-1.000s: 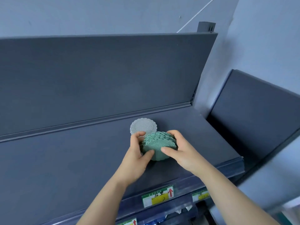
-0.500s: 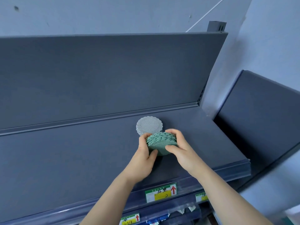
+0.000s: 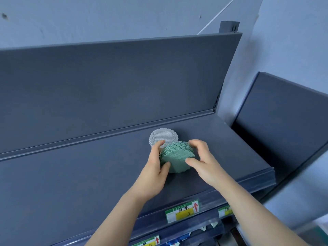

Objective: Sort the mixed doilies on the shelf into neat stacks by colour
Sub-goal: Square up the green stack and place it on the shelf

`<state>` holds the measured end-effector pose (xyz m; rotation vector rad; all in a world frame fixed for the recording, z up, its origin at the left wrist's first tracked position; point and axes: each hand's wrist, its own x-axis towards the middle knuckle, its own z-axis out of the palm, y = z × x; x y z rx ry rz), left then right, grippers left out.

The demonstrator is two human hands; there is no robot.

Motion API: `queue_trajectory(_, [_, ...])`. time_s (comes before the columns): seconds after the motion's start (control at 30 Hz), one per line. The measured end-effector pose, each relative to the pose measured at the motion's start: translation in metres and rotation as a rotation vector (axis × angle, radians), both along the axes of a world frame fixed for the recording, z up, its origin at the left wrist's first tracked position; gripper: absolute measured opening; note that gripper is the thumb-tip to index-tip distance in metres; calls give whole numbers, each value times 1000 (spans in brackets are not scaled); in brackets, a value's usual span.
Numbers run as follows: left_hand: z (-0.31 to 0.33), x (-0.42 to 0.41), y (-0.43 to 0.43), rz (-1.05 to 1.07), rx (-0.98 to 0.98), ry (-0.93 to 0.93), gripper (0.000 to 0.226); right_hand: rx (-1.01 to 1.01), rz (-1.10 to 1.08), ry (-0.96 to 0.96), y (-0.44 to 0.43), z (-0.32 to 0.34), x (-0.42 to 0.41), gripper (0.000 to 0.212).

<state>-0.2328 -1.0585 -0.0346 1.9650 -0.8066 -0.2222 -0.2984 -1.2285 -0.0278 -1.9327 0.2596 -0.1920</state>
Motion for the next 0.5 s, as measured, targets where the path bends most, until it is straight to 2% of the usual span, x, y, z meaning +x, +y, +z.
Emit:
queue_trajectory(0.13, [-10,-2,-7,-26,33,82,68,-15,43,26,8,-5,2,60])
queue_trajectory(0.33, [-12,-1,-8,-25,18,-58,49,-85,38,19,3,-4,-2,47])
queue_trajectory(0.5, [-15,-1,-4,-11,69,-72,55,-35,47,92,1,0,-4,38])
